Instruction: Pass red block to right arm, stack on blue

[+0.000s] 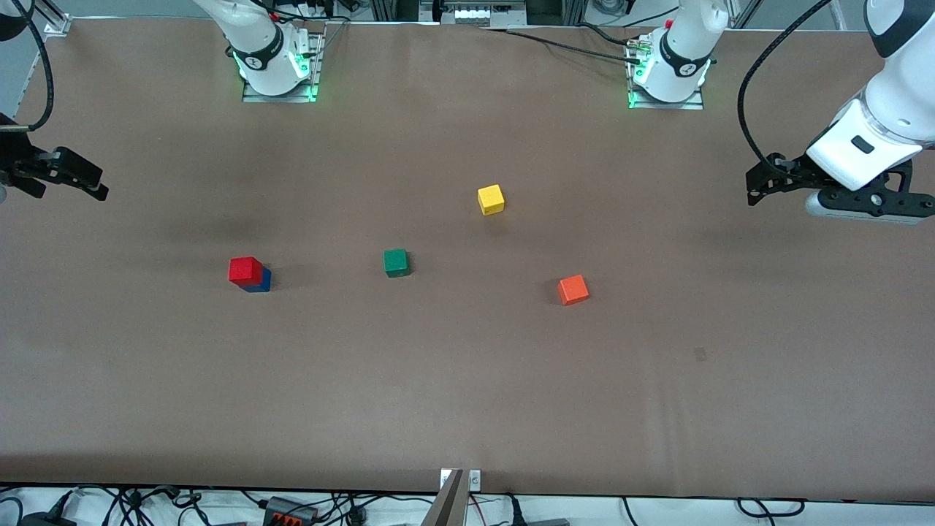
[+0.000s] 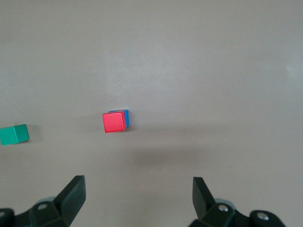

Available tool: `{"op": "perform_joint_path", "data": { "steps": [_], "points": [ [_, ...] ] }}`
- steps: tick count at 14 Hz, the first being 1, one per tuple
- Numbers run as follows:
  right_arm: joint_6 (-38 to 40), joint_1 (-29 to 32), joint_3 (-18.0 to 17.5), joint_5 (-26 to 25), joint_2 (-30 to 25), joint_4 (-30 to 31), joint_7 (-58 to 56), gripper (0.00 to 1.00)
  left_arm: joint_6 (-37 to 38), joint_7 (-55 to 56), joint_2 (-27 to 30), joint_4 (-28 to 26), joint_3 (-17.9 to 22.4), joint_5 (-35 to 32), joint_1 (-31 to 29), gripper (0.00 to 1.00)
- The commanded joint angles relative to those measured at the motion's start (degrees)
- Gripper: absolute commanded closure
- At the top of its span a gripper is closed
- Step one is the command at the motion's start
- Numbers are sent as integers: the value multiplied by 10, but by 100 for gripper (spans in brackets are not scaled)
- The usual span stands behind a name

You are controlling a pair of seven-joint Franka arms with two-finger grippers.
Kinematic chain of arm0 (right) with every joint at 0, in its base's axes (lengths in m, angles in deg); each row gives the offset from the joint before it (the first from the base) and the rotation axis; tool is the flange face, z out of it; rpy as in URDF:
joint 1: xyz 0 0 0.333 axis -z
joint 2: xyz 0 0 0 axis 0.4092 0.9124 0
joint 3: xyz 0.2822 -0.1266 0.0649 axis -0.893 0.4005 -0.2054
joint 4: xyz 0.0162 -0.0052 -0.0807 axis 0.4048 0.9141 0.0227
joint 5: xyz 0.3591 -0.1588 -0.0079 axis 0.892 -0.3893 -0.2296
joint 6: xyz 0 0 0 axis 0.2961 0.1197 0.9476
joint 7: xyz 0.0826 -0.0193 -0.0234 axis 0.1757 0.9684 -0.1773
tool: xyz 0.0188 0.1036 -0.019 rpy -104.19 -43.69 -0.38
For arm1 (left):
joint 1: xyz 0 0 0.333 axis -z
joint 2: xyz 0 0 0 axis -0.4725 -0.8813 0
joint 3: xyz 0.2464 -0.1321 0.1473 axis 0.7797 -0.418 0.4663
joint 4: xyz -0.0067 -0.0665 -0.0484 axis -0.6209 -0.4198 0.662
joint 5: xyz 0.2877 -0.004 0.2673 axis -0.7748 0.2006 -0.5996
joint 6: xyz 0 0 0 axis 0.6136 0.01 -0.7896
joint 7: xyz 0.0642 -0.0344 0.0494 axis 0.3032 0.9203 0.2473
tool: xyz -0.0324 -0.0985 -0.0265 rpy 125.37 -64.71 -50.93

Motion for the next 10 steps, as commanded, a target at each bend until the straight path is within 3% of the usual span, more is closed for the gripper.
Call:
{"op": "perform_joint_path", "data": {
  "steps": [1, 10],
  "points": [
    [8, 2, -4, -6, -16, 14, -2, 0, 13, 7, -9, 19, 0, 7, 1, 0],
    [8, -4, -4, -4, -9, -7, -4, 0, 13, 7, -9, 19, 0, 7, 1, 0]
  ]
}}
